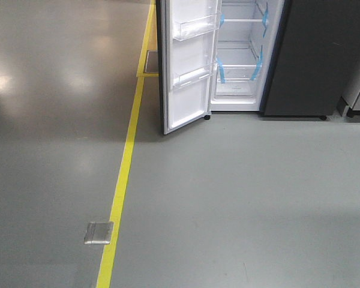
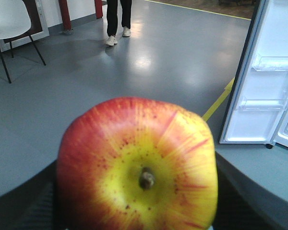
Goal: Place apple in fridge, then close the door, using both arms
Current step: 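Drive up to the open refrigerator door holding the apple in the right gripper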
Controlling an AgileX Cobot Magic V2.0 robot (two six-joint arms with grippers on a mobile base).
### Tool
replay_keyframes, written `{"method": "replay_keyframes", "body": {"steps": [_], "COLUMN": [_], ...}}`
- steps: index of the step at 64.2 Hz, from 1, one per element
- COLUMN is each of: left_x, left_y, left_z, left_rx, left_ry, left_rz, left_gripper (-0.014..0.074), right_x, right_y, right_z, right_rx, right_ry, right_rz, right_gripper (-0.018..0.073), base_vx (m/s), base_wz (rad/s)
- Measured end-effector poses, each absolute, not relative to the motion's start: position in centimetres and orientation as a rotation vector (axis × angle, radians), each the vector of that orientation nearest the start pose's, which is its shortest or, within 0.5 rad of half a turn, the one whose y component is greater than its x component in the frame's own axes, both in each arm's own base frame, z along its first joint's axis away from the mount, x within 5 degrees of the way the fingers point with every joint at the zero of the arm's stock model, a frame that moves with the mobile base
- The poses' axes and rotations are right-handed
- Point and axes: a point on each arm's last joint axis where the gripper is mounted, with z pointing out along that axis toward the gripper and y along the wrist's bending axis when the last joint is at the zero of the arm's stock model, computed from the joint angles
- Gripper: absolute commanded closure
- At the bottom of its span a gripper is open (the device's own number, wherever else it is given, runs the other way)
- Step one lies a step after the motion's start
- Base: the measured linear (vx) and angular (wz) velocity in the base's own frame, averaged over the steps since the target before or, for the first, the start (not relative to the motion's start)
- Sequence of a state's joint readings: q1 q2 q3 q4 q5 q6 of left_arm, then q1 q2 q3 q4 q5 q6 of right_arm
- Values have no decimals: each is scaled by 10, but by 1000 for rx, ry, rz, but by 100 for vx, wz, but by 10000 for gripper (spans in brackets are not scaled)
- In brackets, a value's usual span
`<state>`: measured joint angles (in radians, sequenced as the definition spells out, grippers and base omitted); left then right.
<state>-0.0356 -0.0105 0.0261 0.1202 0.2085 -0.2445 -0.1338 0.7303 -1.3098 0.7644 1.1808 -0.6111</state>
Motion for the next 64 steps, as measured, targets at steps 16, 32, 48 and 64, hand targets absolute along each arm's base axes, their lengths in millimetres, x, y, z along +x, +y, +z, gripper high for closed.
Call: {"method": "replay_keyframes", "body": {"steps": [16,32,48,64], "left_x": [56,56,56,56], "left_y": [0,0,0,0], "left_z": [186,186,186,186], "left_rx": [-96,-96,-96,-96], "left_ry": [1704,1704,1704,1704], "left_rz": [-100,-100,-100,-100], "left_gripper": [603,603,603,603], "right_x": [71,71,71,71], "right_y": [49,49,49,49], "right_z": [486,486,486,486], "right_rx": [-562,-562,-562,-562], "right_ry": [1799,1799,1799,1799], "right_rz": [408,408,408,408], "right_gripper": [564,564,564,564], "base_vx": [29,28,27,26], "base_wz": [-2,-3,-3,-3]}}
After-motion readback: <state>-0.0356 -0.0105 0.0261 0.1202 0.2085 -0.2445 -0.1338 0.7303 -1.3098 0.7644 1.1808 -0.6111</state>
